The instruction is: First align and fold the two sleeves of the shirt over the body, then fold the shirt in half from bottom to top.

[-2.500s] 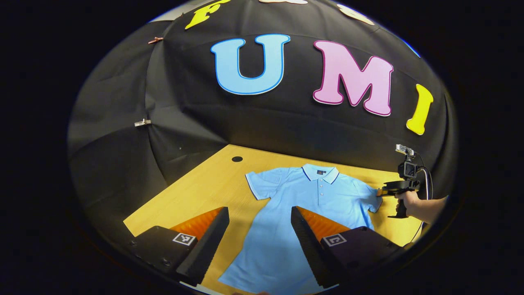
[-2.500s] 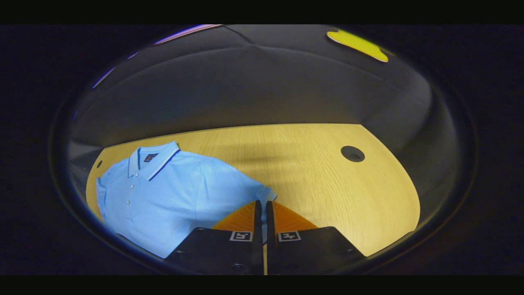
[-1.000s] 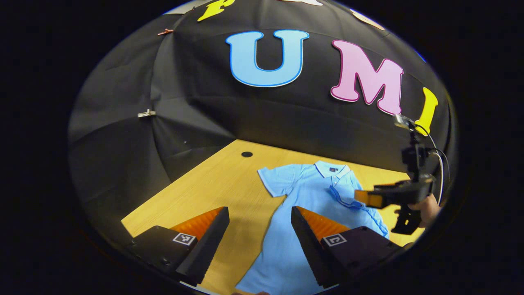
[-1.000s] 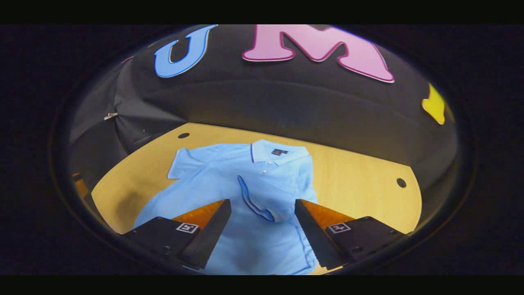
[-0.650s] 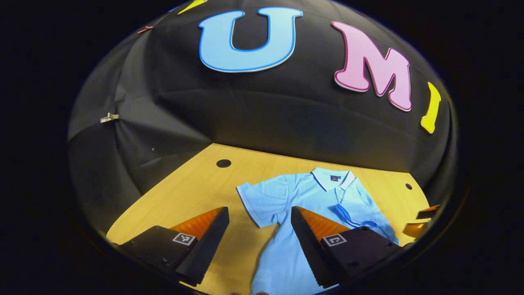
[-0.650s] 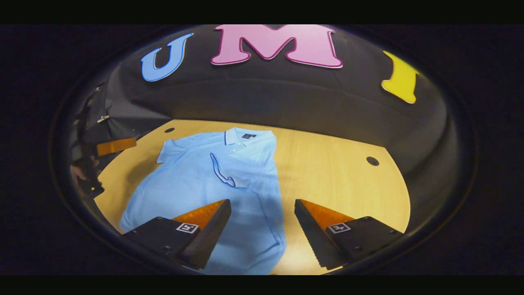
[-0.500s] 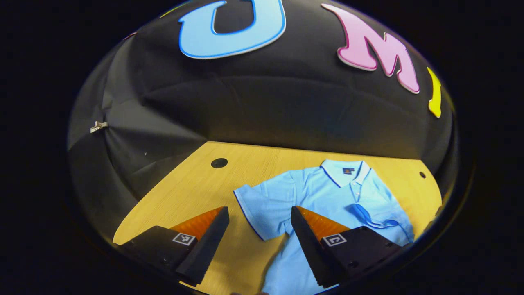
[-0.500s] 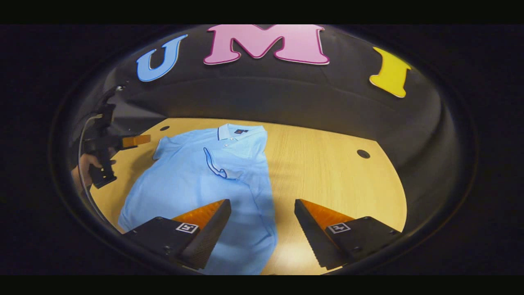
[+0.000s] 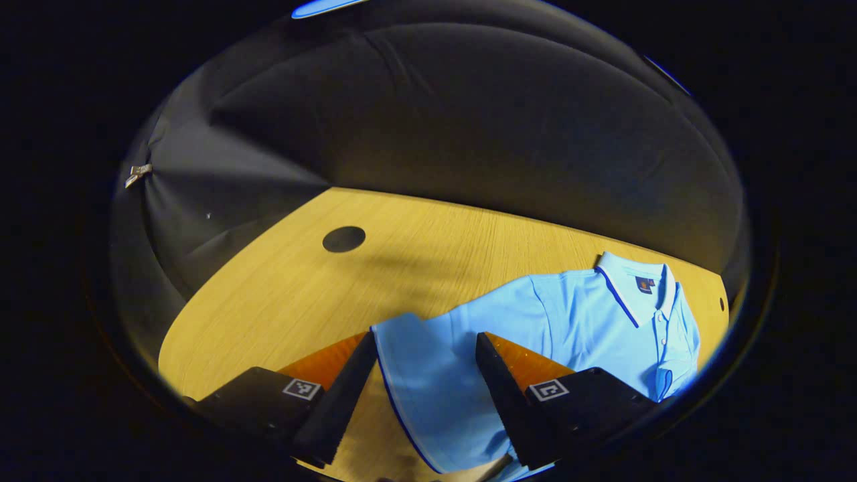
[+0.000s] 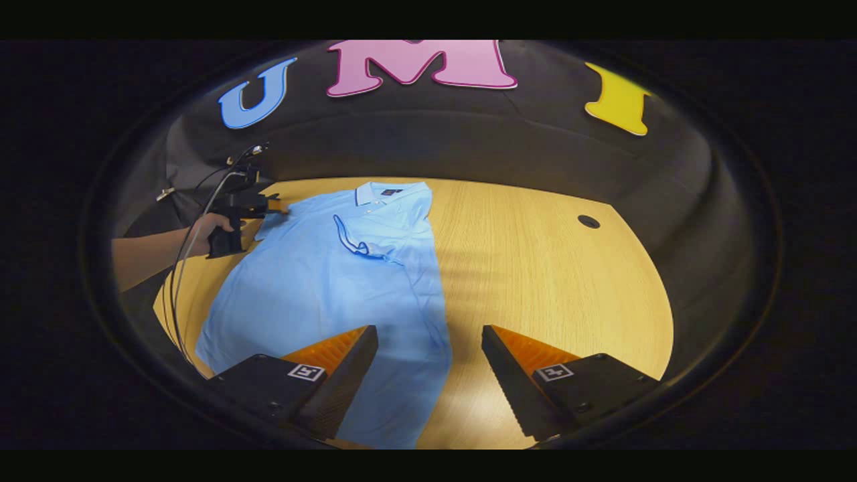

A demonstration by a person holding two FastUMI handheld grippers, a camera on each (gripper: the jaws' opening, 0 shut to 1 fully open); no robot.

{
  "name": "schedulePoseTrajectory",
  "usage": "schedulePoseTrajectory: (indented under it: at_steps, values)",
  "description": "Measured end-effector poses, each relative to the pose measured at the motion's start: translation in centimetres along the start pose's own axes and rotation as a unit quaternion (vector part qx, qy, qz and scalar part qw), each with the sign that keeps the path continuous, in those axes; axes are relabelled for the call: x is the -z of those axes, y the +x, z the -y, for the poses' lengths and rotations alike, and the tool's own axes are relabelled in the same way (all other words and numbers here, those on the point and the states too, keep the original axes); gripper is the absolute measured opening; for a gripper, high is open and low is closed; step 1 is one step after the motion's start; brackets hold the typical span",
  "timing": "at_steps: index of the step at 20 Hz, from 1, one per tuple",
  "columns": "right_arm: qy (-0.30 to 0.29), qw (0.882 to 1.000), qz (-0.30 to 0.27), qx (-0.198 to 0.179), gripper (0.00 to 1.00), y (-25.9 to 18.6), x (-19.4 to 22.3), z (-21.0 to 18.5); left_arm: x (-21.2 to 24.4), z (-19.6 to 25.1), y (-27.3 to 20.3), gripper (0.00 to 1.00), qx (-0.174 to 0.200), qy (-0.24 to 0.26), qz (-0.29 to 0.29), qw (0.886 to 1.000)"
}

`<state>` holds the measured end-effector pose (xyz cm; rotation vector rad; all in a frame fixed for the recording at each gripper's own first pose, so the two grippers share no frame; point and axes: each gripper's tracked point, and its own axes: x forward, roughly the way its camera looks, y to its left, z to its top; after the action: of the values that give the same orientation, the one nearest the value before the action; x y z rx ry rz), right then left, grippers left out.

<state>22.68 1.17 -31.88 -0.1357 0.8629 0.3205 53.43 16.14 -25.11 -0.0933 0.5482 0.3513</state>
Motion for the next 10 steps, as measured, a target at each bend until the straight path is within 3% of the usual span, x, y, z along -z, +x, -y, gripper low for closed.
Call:
schedulePoseTrajectory:
  at_steps: [3,5,8,10]
  values:
    - [0.006,1.000,-0.004,0.005,1.00,0.5,0.1,0.4,-0.1,0.1,0.3,0.93,0.005,0.015,0.000,1.000]
    - [0.007,1.000,-0.004,0.007,0.98,0.6,0.1,0.6,-0.1,0.5,0.3,0.80,0.017,0.026,-0.004,1.000]
    - [0.011,1.000,-0.008,0.005,0.98,1.0,0.4,0.7,-1.0,2.0,-0.3,0.17,0.015,0.037,0.002,0.999]
    - [0.013,1.000,-0.009,0.004,0.98,0.9,0.5,0.6,-0.8,1.8,-0.1,0.07,0.009,0.044,0.003,0.999]
